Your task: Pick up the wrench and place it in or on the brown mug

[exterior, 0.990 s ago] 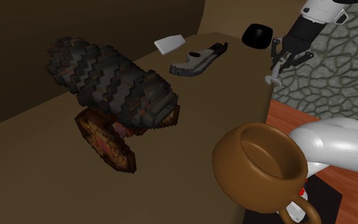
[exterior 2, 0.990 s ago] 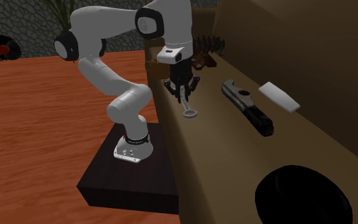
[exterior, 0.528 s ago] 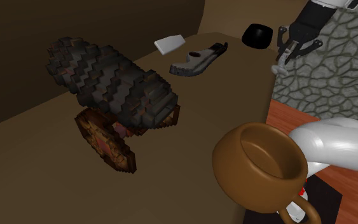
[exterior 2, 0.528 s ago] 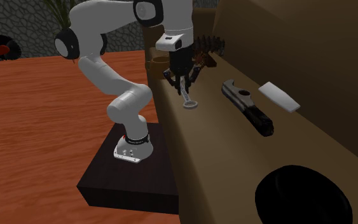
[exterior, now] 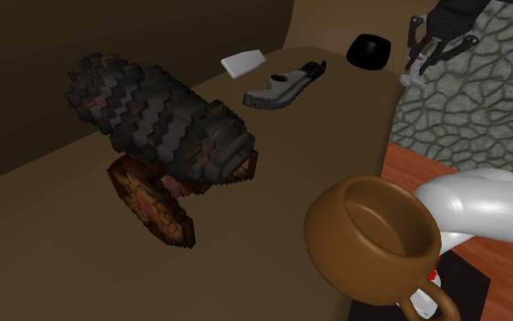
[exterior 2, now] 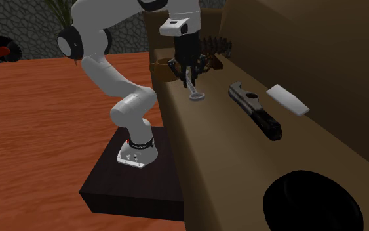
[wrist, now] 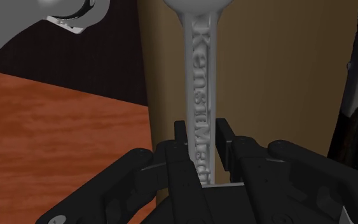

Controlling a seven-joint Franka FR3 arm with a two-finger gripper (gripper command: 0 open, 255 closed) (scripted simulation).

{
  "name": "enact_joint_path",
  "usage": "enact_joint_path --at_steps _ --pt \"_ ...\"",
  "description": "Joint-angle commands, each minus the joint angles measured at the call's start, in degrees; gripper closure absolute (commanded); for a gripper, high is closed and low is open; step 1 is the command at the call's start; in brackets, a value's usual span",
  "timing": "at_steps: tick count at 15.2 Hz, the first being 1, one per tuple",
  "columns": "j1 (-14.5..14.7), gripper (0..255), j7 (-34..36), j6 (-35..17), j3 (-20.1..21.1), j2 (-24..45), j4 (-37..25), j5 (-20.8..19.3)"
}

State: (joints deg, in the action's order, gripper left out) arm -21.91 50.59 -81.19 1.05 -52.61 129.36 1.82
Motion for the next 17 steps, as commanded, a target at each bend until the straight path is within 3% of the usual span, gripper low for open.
enact_joint_path --at_steps 1,8,17 --pt "0.00 255 0.05 1.31 -0.01 0.71 -2.01 0.00" --pt "-0.02 255 0.15 5.57 -0.06 3.76 -9.32 -0.05" --pt "1.45 255 9.64 12.62 8.70 -6.69 -6.68 7.70"
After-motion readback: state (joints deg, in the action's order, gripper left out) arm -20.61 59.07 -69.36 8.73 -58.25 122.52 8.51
